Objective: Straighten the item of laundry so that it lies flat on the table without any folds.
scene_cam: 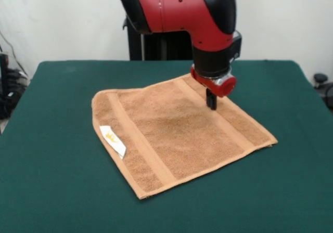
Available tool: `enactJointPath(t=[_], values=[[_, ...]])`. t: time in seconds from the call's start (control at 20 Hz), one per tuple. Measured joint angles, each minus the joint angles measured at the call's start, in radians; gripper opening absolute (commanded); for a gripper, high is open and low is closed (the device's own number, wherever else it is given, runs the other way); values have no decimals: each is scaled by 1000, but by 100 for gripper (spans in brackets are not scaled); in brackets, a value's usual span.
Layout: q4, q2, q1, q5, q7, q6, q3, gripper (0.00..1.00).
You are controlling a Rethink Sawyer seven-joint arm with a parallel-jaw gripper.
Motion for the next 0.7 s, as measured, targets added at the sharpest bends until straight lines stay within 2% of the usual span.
enactJointPath(t=[0.7], values=[[82,-27,117,86,0,0,11,0]])
